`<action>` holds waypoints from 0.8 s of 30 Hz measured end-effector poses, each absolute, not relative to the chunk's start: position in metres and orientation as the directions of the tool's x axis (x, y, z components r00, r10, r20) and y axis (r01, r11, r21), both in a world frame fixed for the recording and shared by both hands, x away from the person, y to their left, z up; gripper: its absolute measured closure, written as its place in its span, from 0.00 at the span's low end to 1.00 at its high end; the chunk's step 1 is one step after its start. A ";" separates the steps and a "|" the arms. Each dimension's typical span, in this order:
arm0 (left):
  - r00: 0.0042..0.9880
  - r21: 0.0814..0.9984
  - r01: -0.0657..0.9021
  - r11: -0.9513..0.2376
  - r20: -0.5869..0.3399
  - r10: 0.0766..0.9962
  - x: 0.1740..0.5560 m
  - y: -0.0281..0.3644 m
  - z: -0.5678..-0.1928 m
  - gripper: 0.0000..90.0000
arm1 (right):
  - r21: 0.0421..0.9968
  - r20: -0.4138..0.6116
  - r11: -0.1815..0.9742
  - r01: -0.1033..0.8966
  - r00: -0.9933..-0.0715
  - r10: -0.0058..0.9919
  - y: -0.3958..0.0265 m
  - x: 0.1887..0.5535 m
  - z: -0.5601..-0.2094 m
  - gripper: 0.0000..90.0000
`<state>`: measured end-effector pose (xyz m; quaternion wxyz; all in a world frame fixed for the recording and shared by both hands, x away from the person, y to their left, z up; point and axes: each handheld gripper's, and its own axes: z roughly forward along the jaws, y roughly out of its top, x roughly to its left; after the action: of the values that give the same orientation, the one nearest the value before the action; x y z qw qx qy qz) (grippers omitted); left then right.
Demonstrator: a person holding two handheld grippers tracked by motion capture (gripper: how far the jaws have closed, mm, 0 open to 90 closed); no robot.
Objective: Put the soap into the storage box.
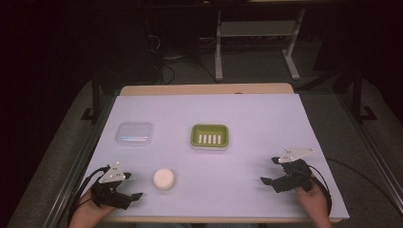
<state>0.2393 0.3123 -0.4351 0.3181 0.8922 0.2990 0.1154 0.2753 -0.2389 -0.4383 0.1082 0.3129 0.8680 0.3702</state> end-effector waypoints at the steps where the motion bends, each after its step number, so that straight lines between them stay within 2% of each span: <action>1: 0.794 0.635 0.466 -0.617 0.008 0.608 0.239 0.312 -0.435 0.18 | 0.712 0.043 0.530 0.461 -0.782 0.622 -0.239 0.275 -0.438 0.15; 24: 0.805 0.647 0.460 -0.608 -0.014 0.593 0.238 0.302 -0.432 0.16 | 0.707 0.039 0.546 0.450 -0.796 0.604 -0.236 0.275 -0.439 0.15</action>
<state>0.2380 0.3024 -0.4316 0.3296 0.8909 0.2956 0.1012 0.2755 -0.2361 -0.4388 0.1051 0.3018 0.8730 0.3685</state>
